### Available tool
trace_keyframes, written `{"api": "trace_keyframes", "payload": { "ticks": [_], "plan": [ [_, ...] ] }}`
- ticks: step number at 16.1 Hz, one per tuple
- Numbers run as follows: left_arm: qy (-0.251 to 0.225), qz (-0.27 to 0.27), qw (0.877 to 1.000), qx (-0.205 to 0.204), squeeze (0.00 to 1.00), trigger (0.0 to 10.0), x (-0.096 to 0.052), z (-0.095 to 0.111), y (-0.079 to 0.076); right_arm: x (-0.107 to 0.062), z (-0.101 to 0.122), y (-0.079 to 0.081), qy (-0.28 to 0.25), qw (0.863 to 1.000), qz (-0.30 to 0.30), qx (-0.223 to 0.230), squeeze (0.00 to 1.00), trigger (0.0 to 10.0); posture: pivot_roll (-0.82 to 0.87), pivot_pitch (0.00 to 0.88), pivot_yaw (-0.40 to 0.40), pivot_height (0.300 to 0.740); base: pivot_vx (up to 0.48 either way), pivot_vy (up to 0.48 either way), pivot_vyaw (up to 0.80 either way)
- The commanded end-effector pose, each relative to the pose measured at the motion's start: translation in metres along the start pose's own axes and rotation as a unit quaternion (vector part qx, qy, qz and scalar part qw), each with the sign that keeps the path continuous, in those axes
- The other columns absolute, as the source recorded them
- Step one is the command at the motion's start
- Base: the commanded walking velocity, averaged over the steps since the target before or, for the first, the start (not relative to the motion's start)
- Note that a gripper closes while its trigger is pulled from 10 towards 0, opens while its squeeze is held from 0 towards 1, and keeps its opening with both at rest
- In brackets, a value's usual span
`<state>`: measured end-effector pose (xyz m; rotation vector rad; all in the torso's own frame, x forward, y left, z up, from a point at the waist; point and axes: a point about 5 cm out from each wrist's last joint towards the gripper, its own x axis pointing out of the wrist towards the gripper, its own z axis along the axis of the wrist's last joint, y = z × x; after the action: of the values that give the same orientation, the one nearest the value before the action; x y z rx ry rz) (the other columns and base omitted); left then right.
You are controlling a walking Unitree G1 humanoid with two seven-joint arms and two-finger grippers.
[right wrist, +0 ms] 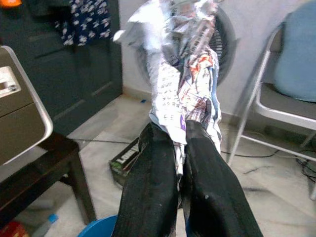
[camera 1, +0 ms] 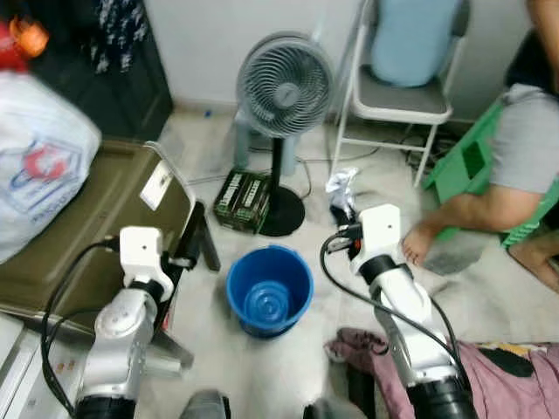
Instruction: Clean up the room
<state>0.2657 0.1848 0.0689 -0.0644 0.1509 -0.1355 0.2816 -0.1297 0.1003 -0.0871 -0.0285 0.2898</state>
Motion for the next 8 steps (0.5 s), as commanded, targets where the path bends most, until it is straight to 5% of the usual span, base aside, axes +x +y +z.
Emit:
{"api": "trace_keyframes", "payload": {
  "ticks": [1, 6, 8],
  "plan": [
    [-0.001, -0.009, 1.0, -0.003, 0.0, 10.0, 0.0007, -0.0004, -0.0076, -0.0035, -0.0016, -0.0081, 0.004, 1.0, -0.012, -0.005, 0.0, 10.0, -0.02, 0.103, -0.029, 0.74, 0.0, 0.0, 0.0],
    [-0.001, -0.01, 1.0, -0.004, 0.0, 10.0, 0.0019, -0.0003, -0.0079, -0.0008, -0.0006, -0.0069, 0.002, 1.0, -0.007, -0.006, 0.0, 10.0, -0.02, 0.1, -0.03, 0.74, 0.05, 0.0, 0.0],
    [-0.001, -0.011, 1.0, -0.003, 0.0, 10.0, 0.0024, 0.0004, -0.008, 0.0001, 0.0004, -0.005, -0.001, 1.0, -0.002, -0.009, 0.0, 10.0, -0.02, 0.113, -0.031, 0.74, 0.257, 0.0, 0.73]
  ]
}}
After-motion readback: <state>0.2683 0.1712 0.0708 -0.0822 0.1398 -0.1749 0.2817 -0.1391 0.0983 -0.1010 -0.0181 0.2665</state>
